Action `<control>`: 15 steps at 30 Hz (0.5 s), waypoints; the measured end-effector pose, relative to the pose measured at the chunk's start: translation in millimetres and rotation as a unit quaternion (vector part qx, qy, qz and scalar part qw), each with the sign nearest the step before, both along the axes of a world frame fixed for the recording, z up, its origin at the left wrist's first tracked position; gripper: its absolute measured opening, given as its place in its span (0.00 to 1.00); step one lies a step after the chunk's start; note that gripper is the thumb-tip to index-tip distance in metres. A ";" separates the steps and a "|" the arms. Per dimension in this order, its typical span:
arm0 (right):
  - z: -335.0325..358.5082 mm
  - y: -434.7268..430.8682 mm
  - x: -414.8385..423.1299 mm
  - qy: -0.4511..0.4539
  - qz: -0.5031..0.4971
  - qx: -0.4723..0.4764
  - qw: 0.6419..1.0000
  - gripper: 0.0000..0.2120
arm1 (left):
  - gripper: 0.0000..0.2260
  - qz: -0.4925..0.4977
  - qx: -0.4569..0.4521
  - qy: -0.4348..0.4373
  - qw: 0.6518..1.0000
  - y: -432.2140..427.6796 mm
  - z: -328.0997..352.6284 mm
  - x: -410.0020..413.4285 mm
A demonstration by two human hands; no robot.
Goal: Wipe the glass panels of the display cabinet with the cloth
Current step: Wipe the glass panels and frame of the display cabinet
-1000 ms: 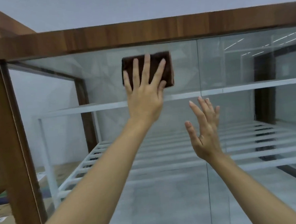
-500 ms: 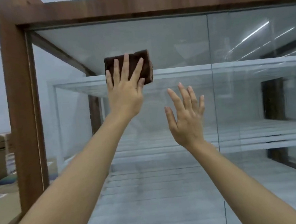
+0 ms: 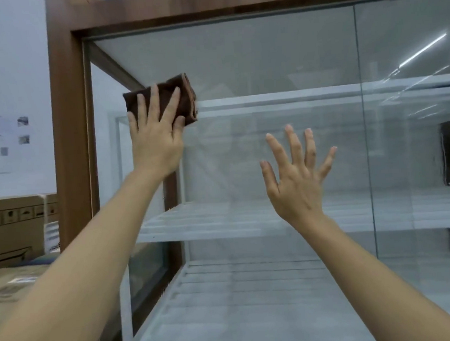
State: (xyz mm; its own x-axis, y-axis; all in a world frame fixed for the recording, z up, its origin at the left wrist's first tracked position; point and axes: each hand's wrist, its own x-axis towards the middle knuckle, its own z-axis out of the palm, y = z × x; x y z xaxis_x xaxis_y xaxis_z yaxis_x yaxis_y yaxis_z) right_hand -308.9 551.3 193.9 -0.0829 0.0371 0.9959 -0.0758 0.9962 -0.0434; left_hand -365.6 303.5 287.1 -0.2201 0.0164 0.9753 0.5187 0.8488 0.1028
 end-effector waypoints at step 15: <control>-178.2 -20.2 10.3 -0.036 -0.014 0.018 0.999 0.25 | 0.23 -0.003 0.013 -0.016 1.000 -40.3 -124.3 -2.9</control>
State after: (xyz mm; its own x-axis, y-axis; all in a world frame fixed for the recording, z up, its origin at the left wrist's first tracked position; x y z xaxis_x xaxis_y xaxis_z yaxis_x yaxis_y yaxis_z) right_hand -298.6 531.0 15.6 -0.1533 0.0050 0.9882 -0.0456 0.9989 -0.0121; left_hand -368.5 263.2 162.9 -0.2519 -0.0076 0.9677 0.5195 0.8426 0.1418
